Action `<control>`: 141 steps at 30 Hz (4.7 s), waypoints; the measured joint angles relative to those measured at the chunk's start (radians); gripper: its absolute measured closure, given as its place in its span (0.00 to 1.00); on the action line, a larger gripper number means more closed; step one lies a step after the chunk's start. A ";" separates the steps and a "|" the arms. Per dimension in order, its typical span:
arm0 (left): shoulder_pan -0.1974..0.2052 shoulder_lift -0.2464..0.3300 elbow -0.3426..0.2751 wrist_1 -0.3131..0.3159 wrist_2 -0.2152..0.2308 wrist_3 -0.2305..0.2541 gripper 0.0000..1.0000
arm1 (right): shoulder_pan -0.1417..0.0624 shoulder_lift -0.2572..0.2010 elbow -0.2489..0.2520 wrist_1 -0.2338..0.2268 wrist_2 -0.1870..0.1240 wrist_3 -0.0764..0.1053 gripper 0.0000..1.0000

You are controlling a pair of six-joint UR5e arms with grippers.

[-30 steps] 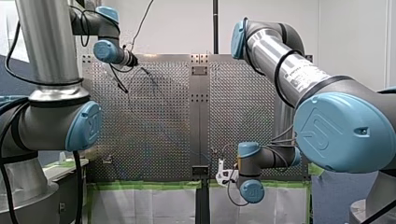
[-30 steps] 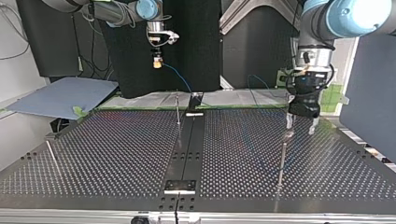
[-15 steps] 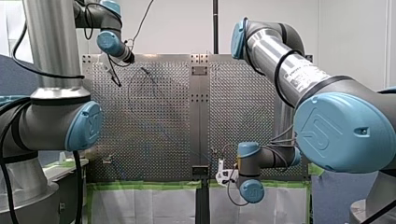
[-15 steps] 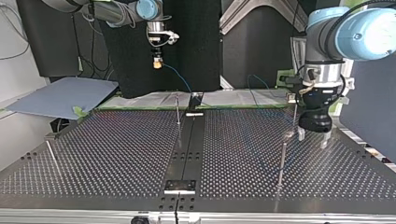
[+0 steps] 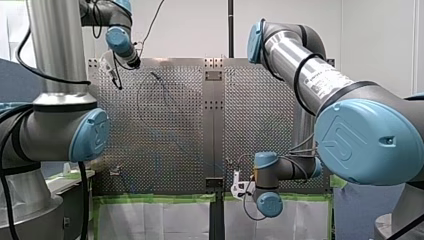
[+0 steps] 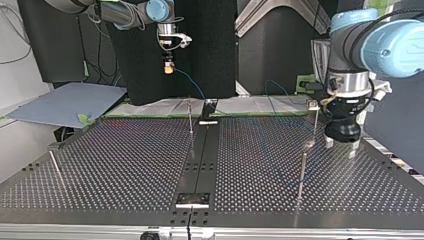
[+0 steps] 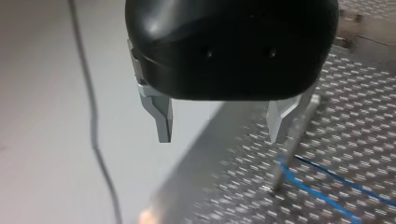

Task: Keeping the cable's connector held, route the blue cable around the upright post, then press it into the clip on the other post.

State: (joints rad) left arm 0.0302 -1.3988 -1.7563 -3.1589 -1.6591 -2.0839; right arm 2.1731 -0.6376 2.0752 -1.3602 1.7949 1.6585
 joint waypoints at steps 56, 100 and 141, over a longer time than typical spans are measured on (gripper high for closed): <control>-0.091 -0.052 0.079 -0.159 0.128 0.492 0.00 | 0.007 0.000 -0.013 0.014 -0.012 -0.006 1.00; -0.092 -0.053 0.079 -0.191 -0.099 0.457 0.00 | 0.012 0.000 -0.014 0.017 -0.024 -0.006 1.00; -0.296 -0.220 0.193 -0.043 -0.121 0.615 0.00 | 0.015 0.000 -0.014 0.006 -0.037 -0.008 1.00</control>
State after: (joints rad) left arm -0.2655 -1.6187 -1.5633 -3.2019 -1.7803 -1.4684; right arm 2.1883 -0.6376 2.0614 -1.3541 1.7581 1.6509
